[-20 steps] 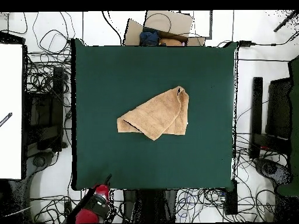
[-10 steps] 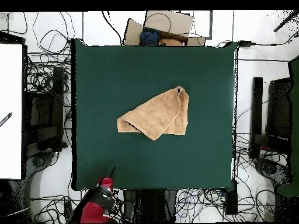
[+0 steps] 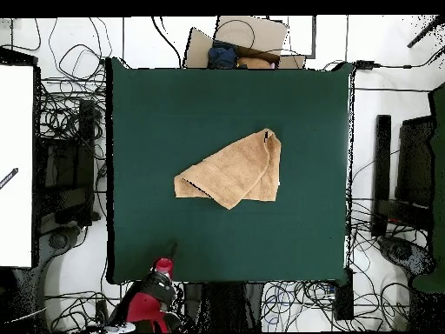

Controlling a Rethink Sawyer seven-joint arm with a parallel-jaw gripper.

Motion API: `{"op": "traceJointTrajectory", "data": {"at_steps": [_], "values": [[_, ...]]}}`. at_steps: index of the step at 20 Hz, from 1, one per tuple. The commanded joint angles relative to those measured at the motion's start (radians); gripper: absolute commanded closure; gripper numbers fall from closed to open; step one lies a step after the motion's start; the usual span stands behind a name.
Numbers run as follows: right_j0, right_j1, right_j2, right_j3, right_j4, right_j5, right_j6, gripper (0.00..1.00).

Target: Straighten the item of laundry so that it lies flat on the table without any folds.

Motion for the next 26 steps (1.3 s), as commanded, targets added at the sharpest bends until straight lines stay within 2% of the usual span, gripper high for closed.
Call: {"op": "traceJointTrajectory", "data": {"at_steps": [1, 5, 14, 18, 26], "values": [[-0.026, 0.158, 0.054, -0.202, 0.031, -0.126, 0.355, 0.00], [-0.047, 0.186, 0.051, -0.235, 0.029, -0.147, 0.343, 0.00], [-0.146, 0.216, 0.077, -0.335, -0.005, -0.107, 0.290, 0.00], [-0.184, 0.194, 0.088, -0.350, -0.021, -0.058, 0.257, 0.00], [-0.191, 0.143, 0.099, -0.330, 0.030, 0.013, 0.206, 0.00]]}}
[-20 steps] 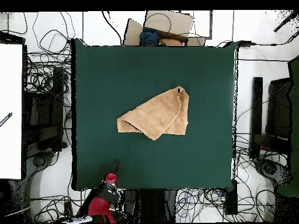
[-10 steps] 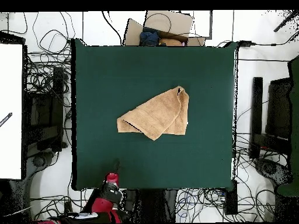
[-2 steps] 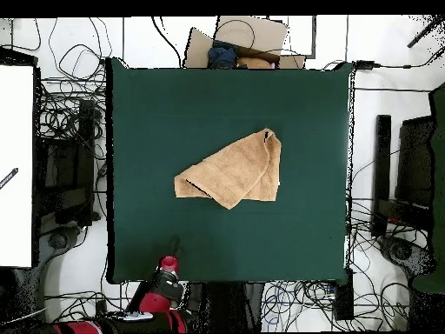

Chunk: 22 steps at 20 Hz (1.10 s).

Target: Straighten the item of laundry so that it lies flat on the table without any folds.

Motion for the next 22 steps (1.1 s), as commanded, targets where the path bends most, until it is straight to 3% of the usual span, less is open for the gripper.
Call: {"op": "traceJointTrajectory", "data": {"at_steps": [1, 12, 22], "values": [[-0.078, 0.100, 0.105, -0.329, 0.177, 0.185, 0.178, 0.00], [-0.081, 0.110, 0.102, -0.348, 0.180, 0.188, 0.174, 0.00], [-0.104, 0.030, 0.103, -0.318, 0.135, 0.296, 0.151, 0.00]]}}
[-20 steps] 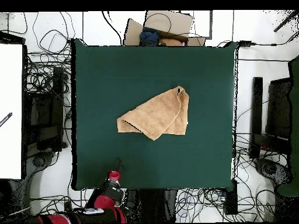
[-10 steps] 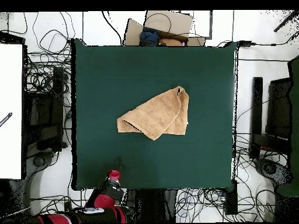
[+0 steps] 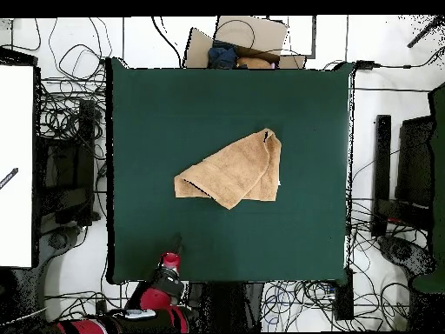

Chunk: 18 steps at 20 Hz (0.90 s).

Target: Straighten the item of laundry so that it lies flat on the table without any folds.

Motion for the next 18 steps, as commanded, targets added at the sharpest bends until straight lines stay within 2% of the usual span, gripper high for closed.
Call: {"op": "traceJointTrajectory", "data": {"at_steps": [1, 13, 18], "values": [[-0.085, 0.042, 0.102, -0.307, 0.134, 0.257, 0.148, 0.00], [-0.088, 0.042, 0.086, -0.337, 0.089, 0.300, 0.182, 0.00], [-0.097, 0.004, 0.080, -0.338, 0.067, 0.377, 0.154, 0.00]]}}
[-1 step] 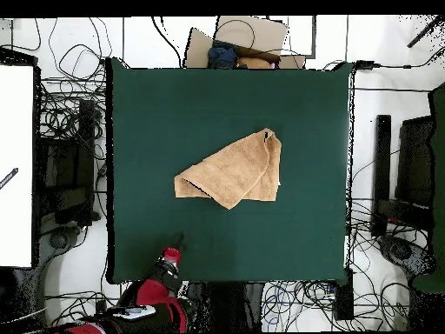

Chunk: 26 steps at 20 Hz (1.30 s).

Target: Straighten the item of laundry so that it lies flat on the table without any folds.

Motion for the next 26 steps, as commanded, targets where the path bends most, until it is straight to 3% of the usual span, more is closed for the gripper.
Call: {"op": "traceJointTrajectory", "data": {"at_steps": [1, 14, 26], "values": [[-0.070, 0.069, 0.077, -0.304, 0.060, 0.169, 0.149, 0.00], [-0.055, 0.042, 0.061, -0.365, 0.034, 0.282, 0.139, 0.00], [0.043, 0.020, -0.031, -0.352, 0.025, 0.259, 0.151, 0.00]]}}
